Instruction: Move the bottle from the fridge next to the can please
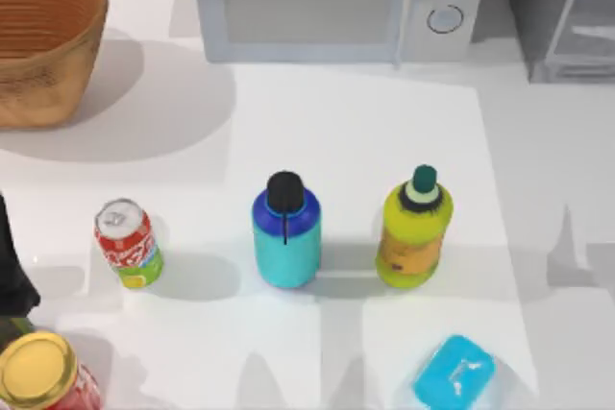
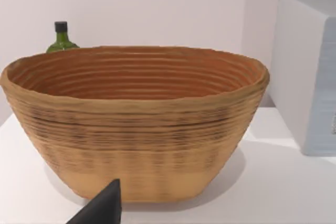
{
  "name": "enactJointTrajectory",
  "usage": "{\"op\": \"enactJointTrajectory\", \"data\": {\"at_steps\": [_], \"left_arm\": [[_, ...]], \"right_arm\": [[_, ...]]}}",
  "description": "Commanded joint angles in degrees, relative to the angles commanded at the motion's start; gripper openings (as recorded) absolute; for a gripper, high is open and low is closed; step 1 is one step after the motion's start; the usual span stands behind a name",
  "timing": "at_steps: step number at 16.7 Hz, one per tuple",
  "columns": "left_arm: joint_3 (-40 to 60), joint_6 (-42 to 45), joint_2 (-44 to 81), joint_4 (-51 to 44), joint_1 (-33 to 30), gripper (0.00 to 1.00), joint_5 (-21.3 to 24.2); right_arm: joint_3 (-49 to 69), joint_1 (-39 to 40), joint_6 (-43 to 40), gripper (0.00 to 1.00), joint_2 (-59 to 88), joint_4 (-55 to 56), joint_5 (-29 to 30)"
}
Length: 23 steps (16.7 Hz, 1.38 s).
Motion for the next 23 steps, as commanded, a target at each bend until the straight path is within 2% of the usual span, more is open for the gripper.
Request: {"op": "enactJointTrajectory", "data": {"at_steps": [3,5,11,14,18,23], "left_arm": [[0.0,0.0,0.0,0.0,0.0,1.00,0.0],[0.0,0.0,0.0,0.0,0.0,1.00,0.0],[0.0,0.0,0.0,0.0,0.0,1.00,0.0],[0.0,0.0,0.0,0.0,0.0,1.00,0.0],[0.0,0.0,0.0,0.0,0.0,1.00,0.0],[0.0,0.0,0.0,0.0,0.0,1.00,0.0]], "right_arm": [[-6.0,-6.1,-1.6,1.00,-8.2,-3.1,-6.3],[-7.9,-8.1,-2.1,1.00,-10.6,-4.0,-8.3],[-8.0,-8.2,-2.1,1.00,-10.7,-4.1,-8.4],[-5.5,-8.3,-2.1,1.00,-13.6,-7.8,-8.3],[1.1,-8.4,-2.2,1.00,-21.7,-21.2,-8.3],[11.7,-8.3,-2.2,1.00,-34.8,-46.5,-8.5]]}}
